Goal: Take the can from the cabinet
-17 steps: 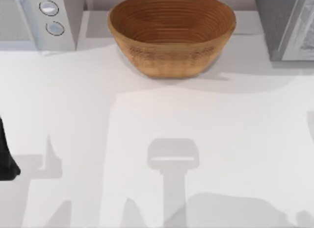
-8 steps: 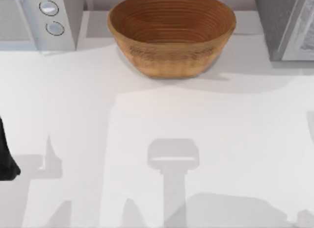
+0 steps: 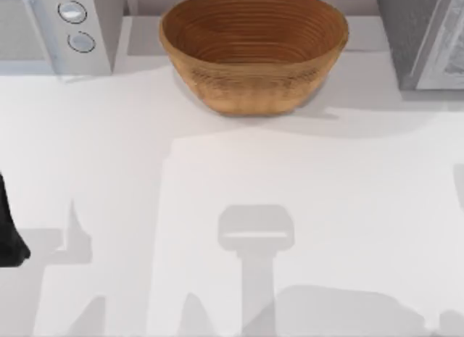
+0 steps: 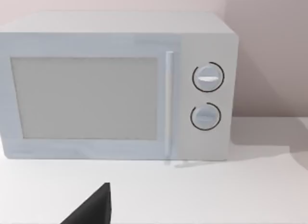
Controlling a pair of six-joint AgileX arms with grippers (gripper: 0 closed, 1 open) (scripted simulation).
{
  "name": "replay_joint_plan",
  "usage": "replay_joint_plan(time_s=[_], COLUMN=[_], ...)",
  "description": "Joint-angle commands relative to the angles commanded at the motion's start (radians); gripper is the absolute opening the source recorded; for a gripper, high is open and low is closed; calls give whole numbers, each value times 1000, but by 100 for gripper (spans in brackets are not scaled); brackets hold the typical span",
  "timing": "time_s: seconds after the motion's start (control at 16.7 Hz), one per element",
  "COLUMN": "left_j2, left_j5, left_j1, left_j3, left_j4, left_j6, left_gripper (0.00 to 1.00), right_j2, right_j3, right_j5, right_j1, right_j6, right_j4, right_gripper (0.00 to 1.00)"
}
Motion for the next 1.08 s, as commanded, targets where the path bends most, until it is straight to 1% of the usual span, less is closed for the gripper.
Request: replay_joint_plan(time_s=[0.72, 0.78, 1.08], left_j2=[0, 0, 0], left_j5=[0, 0, 0], left_j1=[0, 0, 0], left_j3=[0, 0, 0], left_j4=[0, 0, 0], left_j6=[0, 0, 0], left_gripper=[100, 100, 100], right_j2=[0, 0, 0], right_j3=[0, 0, 0], right_j5=[0, 0, 0], right_j1=[0, 0, 0], right_j6=[0, 0, 0], right_j4=[0, 0, 0], right_gripper=[98, 100, 100])
